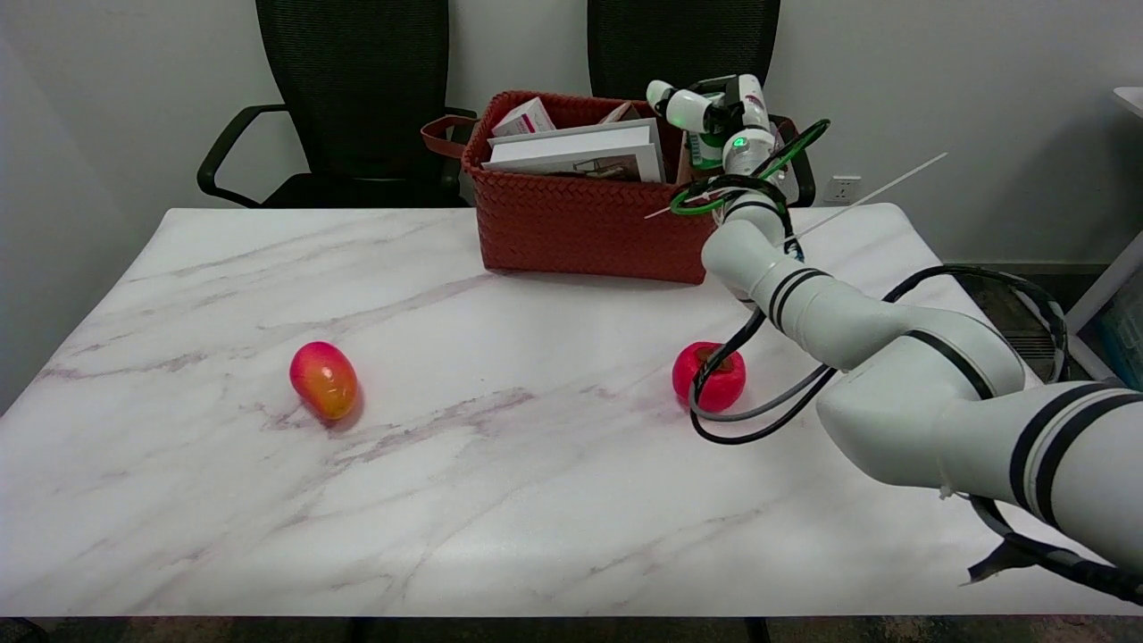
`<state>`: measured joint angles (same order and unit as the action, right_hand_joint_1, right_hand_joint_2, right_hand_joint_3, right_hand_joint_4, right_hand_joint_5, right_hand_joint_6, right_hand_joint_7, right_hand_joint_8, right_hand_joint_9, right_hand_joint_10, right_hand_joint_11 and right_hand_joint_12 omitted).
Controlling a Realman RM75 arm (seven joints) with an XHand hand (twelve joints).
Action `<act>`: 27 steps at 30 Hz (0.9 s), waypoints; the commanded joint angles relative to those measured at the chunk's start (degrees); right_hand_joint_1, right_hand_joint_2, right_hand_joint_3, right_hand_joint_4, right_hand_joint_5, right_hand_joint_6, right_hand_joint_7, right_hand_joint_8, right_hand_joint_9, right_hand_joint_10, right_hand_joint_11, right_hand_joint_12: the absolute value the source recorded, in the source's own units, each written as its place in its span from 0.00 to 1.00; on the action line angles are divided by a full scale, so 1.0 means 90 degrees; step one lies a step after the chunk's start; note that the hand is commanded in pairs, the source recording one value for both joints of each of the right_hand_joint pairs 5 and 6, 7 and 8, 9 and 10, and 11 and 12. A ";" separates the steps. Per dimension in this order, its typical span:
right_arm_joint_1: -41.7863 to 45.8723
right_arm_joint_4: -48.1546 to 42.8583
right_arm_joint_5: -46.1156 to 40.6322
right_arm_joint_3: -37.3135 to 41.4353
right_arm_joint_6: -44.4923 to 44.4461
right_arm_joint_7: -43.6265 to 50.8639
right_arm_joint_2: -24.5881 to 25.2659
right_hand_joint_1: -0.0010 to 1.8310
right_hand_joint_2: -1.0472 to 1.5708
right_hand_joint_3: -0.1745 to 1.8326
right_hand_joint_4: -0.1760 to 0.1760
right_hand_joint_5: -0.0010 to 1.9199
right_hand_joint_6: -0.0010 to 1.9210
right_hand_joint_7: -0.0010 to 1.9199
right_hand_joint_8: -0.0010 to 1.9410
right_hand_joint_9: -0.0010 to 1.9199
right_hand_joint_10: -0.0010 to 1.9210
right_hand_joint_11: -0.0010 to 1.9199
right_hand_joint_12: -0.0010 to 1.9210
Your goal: Place the green gum jar into the brown storage basket.
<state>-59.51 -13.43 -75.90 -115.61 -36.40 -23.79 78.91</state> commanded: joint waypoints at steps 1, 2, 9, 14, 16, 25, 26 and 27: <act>0.0100 -0.0049 -0.0070 -0.0001 0.0237 -0.0024 0.0078 0.49 0.61 0.35 0.50 0.39 0.39 0.50 0.49 0.27 0.27 0.15 0.15; 0.0100 -0.0049 -0.0070 -0.0001 0.0241 -0.0024 0.0078 0.49 0.60 0.30 0.50 0.26 0.26 0.37 0.36 0.23 0.23 0.13 0.13; 0.0166 -0.0277 -0.0070 0.0032 0.0141 -0.0024 0.0030 0.46 0.56 0.21 0.50 0.00 0.00 0.15 0.14 0.05 0.05 0.00 0.00; 0.0378 -0.0774 -0.0070 0.0034 -0.0418 -0.0007 -0.0093 0.45 0.55 0.16 0.50 0.00 0.00 0.02 0.02 0.00 0.00 0.00 0.00; 0.0474 -0.1048 -0.0049 0.0028 -0.0681 0.0034 -0.0171 0.45 0.55 0.15 0.50 0.00 0.00 0.03 0.03 0.00 0.00 0.00 0.00; 0.1419 -0.3139 -0.0444 0.0152 -0.1592 0.1153 -0.0727 0.51 0.56 0.07 0.50 0.00 0.00 0.14 0.14 0.11 0.11 0.03 0.03; 0.1511 -0.3361 -0.0484 0.0158 -0.1677 0.1367 -0.0781 0.52 0.56 0.09 0.50 0.01 0.01 0.15 0.15 0.13 0.13 0.08 0.08; 0.1650 -0.3613 -0.0500 0.0163 -0.1809 0.1623 -0.0841 0.53 0.56 0.10 0.50 0.02 0.02 0.16 0.15 0.14 0.14 0.09 0.09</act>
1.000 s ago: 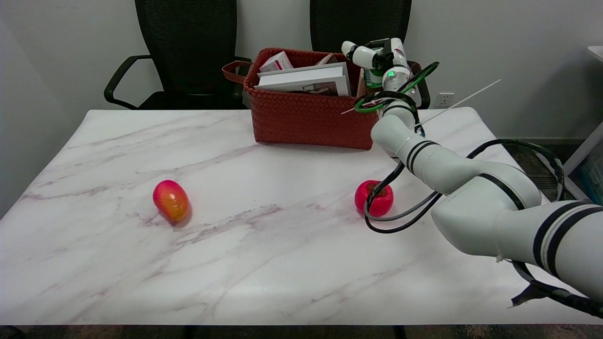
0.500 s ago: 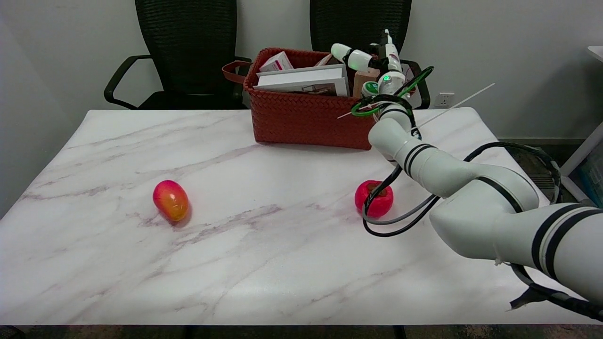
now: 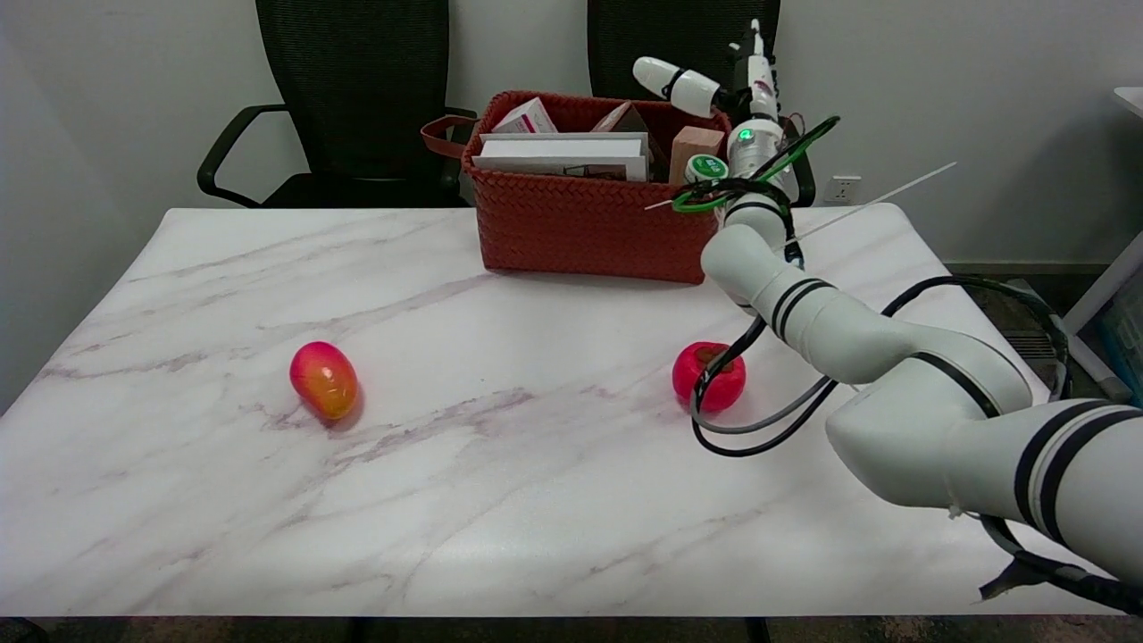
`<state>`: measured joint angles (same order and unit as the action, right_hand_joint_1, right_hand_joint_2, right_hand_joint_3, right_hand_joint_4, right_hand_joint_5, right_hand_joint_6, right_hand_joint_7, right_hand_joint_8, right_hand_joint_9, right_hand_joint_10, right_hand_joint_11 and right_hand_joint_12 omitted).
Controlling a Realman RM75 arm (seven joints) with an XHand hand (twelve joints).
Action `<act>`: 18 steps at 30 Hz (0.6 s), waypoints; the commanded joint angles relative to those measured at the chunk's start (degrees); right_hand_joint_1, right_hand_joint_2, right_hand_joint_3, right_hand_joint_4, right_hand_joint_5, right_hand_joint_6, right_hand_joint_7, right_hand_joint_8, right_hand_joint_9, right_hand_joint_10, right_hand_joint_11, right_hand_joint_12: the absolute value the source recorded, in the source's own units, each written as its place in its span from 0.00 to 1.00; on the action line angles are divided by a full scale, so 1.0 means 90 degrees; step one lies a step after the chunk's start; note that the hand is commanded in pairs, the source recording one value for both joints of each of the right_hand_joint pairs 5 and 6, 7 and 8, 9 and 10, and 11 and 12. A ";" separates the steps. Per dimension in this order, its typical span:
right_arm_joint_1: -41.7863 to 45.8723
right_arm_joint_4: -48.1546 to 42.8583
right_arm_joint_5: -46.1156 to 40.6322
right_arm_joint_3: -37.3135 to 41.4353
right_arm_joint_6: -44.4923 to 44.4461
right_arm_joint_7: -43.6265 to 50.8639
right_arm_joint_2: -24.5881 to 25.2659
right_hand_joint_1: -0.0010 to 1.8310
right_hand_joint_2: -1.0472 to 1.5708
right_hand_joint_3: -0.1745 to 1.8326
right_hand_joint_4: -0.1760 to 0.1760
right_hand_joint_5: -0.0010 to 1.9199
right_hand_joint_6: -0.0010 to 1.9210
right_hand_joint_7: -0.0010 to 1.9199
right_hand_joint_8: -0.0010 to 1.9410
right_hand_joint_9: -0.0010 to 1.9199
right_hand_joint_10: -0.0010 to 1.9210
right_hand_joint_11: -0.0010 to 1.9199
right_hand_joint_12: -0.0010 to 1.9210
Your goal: Place the green gum jar into the brown storage basket.
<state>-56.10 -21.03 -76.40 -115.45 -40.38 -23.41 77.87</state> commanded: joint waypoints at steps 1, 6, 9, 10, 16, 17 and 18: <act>0.1432 -0.3062 -0.0443 0.0150 -0.1488 0.1783 -0.0804 0.53 0.56 0.12 0.50 0.02 0.02 0.16 0.16 0.14 0.14 0.10 0.10; 0.2110 -0.4184 -0.0410 0.0165 -0.1727 0.2738 -0.1151 0.56 0.55 0.18 0.50 0.10 0.10 0.17 0.17 0.16 0.16 0.10 0.10; 0.2493 -0.4837 -0.0396 0.0168 -0.1925 0.3426 -0.1328 0.57 0.56 0.20 0.50 0.11 0.11 0.18 0.17 0.16 0.16 0.10 0.10; 0.2637 -0.5092 -0.0389 0.0168 -0.1995 0.3652 -0.1412 0.57 0.56 0.21 0.50 0.12 0.12 0.18 0.17 0.16 0.16 0.10 0.10; 0.3468 -0.6183 -0.0257 0.0168 -0.2274 0.4730 -0.1717 0.59 0.56 0.28 0.50 0.12 0.12 0.16 0.16 0.15 0.15 0.11 0.11; 0.3622 -0.6345 -0.0199 0.0174 -0.2334 0.4951 -0.1746 0.60 0.55 0.29 0.50 0.12 0.12 0.16 0.16 0.15 0.15 0.11 0.11; 0.3830 -0.6565 -0.0115 0.0177 -0.2422 0.5200 -0.1771 0.60 0.55 0.29 0.50 0.11 0.11 0.16 0.16 0.15 0.15 0.11 0.11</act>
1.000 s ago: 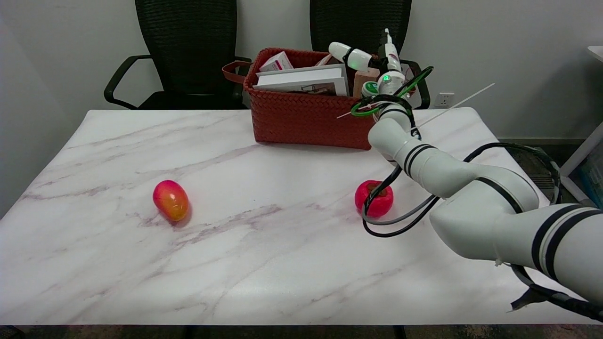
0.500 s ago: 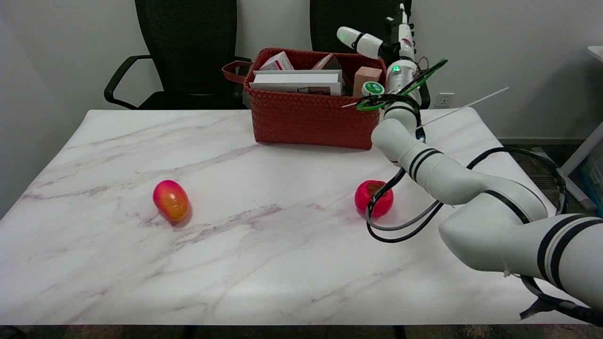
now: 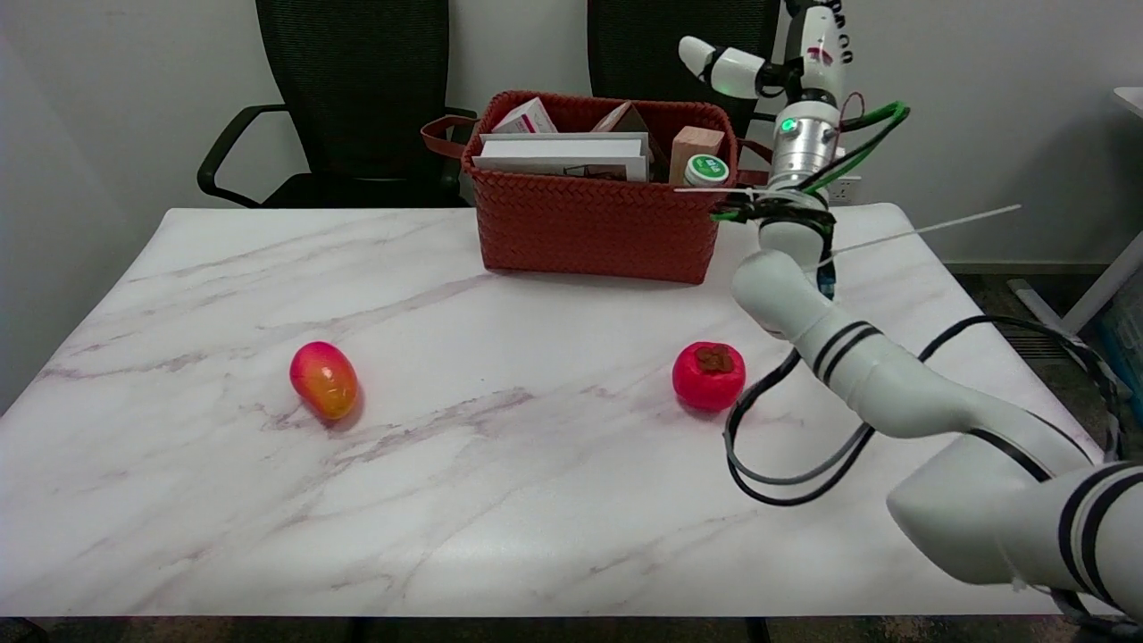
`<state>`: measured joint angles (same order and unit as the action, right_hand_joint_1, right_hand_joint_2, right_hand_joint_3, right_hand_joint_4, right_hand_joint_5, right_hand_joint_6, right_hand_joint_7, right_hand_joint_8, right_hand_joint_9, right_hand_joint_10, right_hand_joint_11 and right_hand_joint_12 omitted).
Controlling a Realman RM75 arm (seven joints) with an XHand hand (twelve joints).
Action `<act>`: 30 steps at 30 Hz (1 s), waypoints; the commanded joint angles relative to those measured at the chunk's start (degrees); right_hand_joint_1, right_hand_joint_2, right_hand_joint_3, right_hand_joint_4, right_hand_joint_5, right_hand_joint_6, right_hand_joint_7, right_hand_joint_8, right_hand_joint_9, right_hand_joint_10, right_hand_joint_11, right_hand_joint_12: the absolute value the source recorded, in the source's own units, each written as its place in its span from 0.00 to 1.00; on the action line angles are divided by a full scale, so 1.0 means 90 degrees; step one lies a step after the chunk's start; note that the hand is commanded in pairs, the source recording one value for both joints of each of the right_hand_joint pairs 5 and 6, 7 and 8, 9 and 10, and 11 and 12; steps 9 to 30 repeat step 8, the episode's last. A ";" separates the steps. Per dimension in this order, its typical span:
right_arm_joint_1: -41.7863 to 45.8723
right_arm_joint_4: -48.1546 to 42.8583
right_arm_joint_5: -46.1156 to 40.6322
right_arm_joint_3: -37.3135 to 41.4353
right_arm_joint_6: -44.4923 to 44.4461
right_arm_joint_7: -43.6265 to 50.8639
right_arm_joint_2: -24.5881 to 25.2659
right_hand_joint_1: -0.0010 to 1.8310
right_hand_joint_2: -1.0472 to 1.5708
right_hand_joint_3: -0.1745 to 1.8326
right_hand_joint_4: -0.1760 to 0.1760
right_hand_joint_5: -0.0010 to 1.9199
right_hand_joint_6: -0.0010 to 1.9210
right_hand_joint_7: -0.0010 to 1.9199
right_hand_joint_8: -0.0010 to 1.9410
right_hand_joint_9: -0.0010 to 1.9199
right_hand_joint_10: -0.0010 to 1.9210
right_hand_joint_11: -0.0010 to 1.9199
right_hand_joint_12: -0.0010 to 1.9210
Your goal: Place the green gum jar into the brown storage basket.
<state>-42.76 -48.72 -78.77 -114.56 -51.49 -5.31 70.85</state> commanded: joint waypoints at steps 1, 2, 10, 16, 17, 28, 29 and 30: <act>0.2480 -0.3619 0.0210 0.0084 -0.1245 0.3332 -0.1002 0.60 0.55 0.29 0.50 0.10 0.10 0.16 0.16 0.15 0.15 0.11 0.11; 0.2621 -0.3783 0.0303 0.0087 -0.1340 0.3506 -0.1006 0.61 0.55 0.29 0.50 0.09 0.09 0.17 0.16 0.15 0.15 0.11 0.11; 0.3469 -0.4397 0.0762 -0.0013 -0.1944 0.4115 -0.1000 0.61 0.55 0.30 0.50 0.07 0.07 0.17 0.17 0.15 0.15 0.11 0.11; 0.3469 -0.4397 0.0762 -0.0013 -0.1944 0.4115 -0.1000 0.61 0.55 0.30 0.50 0.07 0.07 0.17 0.17 0.15 0.15 0.11 0.11; 0.3469 -0.4397 0.0762 -0.0013 -0.1944 0.4115 -0.1000 0.61 0.55 0.30 0.50 0.07 0.07 0.17 0.17 0.15 0.15 0.11 0.11; 0.3469 -0.4397 0.0762 -0.0013 -0.1944 0.4115 -0.1000 0.61 0.55 0.30 0.50 0.07 0.07 0.17 0.17 0.15 0.15 0.11 0.11; 0.3469 -0.4397 0.0762 -0.0013 -0.1944 0.4115 -0.1000 0.61 0.55 0.30 0.50 0.07 0.07 0.17 0.17 0.15 0.15 0.11 0.11; 0.3469 -0.4397 0.0762 -0.0013 -0.1944 0.4115 -0.1000 0.61 0.55 0.30 0.50 0.07 0.07 0.17 0.17 0.15 0.15 0.11 0.11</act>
